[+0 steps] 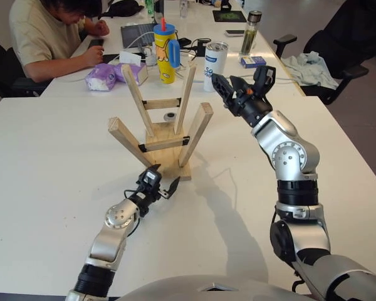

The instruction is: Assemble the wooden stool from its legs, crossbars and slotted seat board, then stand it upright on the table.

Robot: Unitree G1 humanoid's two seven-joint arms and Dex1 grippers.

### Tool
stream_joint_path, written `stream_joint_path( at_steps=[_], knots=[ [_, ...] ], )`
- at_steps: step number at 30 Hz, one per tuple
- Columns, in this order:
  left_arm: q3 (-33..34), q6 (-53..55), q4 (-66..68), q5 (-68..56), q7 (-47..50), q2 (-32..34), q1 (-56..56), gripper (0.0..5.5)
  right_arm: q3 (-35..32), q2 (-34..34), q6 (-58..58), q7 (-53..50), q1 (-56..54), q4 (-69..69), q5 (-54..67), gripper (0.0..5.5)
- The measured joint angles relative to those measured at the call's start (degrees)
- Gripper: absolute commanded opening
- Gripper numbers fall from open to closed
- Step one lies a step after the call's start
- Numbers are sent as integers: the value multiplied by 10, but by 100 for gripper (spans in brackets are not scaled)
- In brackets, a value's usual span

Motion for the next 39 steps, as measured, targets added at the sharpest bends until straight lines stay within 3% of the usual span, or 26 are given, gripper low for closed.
stream_joint_path(
  at_steps=[6,8,13,18,22,25,30,34,39],
  knots=[
    [82,-74,-97,-5,35,13,228,417,-12,-4,-6,-63,165,-113,-73,372],
    [117,-64,-116,-12,70,-2,231,417,-17,-4,-6,-75,188,-134,-87,372],
    [218,73,-113,-50,209,-24,33,417,-9,-4,-16,-90,185,-154,-127,372],
    [231,184,-113,-31,265,-8,-112,417,-2,3,-20,-105,147,-154,-154,372],
    [164,225,-103,-3,259,-11,-128,417,135,43,-6,-49,108,-164,-162,372],
    [160,274,-64,23,269,-11,-135,417,192,43,37,-49,114,-170,-186,372],
    [154,282,-62,23,252,-11,-149,417,170,-12,67,-7,131,-131,-199,372],
    [184,273,-63,29,249,1,-140,417,113,-44,67,-14,131,-90,-223,372],
    [204,262,-100,43,276,-10,-137,417,41,1,62,-66,133,-126,-216,372]
  ],
)
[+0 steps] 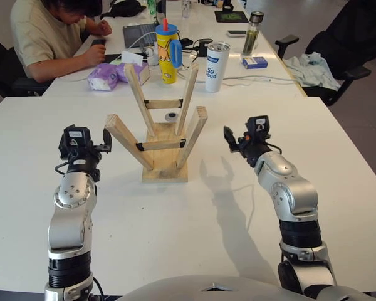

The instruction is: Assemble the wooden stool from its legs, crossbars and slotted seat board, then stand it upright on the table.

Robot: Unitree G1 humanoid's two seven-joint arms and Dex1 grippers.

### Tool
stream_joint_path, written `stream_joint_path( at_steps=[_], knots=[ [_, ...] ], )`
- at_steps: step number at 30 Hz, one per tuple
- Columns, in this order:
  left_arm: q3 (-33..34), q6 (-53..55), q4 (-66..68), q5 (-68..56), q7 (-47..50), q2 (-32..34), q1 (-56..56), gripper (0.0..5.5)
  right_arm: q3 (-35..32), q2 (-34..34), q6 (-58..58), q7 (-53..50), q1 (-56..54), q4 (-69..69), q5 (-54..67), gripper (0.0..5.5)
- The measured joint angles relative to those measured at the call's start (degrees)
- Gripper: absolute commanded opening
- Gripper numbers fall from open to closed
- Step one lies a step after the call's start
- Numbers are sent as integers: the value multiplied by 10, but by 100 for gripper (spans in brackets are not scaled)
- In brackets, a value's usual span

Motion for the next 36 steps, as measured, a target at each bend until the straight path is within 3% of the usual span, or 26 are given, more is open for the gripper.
stream_joint_path(
  at_steps=[3,5,10,13,17,19,23,29,32,36],
  knots=[
    [-22,-16,-21,19,-1,-1,-1,417,16,26,-8,4,-3,-46,11,372],
    [-80,-7,-18,39,-10,-8,-10,417,85,46,10,27,-15,-64,14,372],
    [-109,44,33,89,-10,-5,-29,417,162,10,86,30,-9,-51,-37,372],
    [-103,46,38,74,-36,-1,-34,417,163,-14,101,64,10,-17,-37,372],
    [-25,34,66,48,-57,23,-1,417,98,-52,69,93,8,43,-34,372],
    [-10,20,99,30,-106,55,14,417,86,-53,19,128,-15,94,-28,372],
    [-15,-7,177,-23,-295,157,49,417,62,-66,-83,203,-97,200,-23,372],
    [-77,-10,197,-105,-572,291,46,417,86,-63,-202,357,-173,295,-11,372],
    [-118,10,188,-115,-621,311,45,417,112,-58,-211,424,-178,286,1,372],
    [-159,7,203,-90,-596,294,20,417,143,-54,-193,476,-168,234,19,372]
  ],
)
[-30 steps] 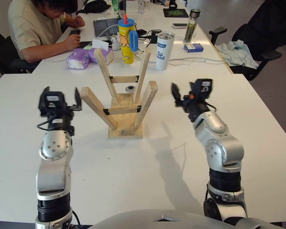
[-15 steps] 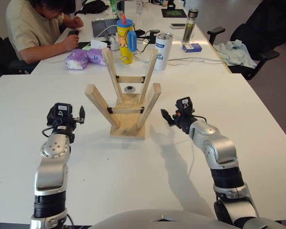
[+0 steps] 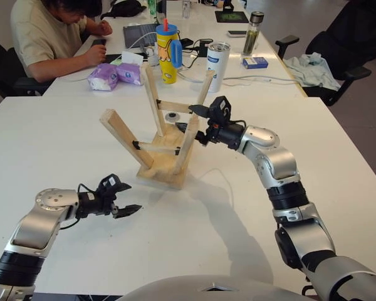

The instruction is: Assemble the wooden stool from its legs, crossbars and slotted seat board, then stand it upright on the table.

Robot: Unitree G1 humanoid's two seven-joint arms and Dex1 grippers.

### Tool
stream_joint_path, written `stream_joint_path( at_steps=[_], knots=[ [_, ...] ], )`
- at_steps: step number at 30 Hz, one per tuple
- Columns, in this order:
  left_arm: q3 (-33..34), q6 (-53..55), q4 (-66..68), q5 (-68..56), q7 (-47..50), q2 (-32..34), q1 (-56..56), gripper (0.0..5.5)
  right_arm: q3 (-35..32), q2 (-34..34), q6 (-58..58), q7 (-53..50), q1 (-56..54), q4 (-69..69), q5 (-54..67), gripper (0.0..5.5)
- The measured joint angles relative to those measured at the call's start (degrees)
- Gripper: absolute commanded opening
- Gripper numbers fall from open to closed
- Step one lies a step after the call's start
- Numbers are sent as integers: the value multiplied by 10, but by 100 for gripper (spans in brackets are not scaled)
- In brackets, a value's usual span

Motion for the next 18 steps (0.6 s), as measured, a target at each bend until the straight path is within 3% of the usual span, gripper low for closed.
stream_joint_path(
  at_steps=[9,15,18],
  knots=[
    [-33,-35,35,39,51,-25,-26,417,73,61,48,-32,55,-79,-1,372],
    [-33,-52,50,60,101,-44,-37,417,71,78,91,-121,126,-139,-6,372],
    [-33,-59,48,75,140,-57,-36,417,20,114,177,-183,181,-196,61,372]
  ],
)
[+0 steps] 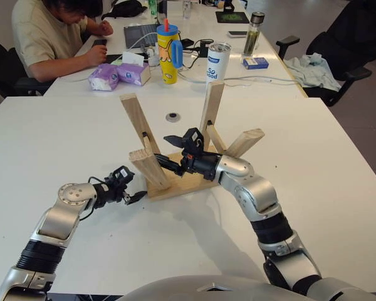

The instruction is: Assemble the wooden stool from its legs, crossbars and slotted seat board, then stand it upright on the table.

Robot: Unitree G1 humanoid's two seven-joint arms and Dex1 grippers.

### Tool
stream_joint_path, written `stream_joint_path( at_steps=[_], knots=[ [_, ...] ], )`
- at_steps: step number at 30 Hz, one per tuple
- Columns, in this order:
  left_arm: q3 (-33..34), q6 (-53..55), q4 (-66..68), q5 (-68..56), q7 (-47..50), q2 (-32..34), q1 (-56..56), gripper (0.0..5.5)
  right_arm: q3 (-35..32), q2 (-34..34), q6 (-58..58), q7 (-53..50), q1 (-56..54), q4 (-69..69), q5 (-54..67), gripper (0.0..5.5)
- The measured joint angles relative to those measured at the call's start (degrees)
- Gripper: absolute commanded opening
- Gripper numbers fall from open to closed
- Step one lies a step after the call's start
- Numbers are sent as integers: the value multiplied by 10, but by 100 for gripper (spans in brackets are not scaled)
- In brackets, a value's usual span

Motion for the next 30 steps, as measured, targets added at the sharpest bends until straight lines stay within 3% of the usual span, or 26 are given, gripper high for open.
stream_joint_path(
  at_steps=[6,9,13,15,21,25,30],
  knots=[
    [27,11,-40,20,95,-34,45,417,-146,67,184,-96,76,-69,255,372],
    [57,21,-87,33,168,-69,100,417,-163,8,245,-106,126,-117,292,372],
    [70,20,-164,50,239,-115,186,417,-98,-169,229,-47,215,-192,209,372],
    [66,20,-188,55,256,-136,212,417,-104,-200,182,-40,249,-191,166,372],
    [49,26,-206,83,292,-161,219,417,-160,-222,-25,-92,240,-43,-9,372],
    [32,36,-208,93,286,-161,219,417,-131,-242,-117,-115,192,70,-122,372],
    [-2,55,-219,92,250,-150,211,417,-90,-212,-167,-106,149,130,-159,372]
  ],
)
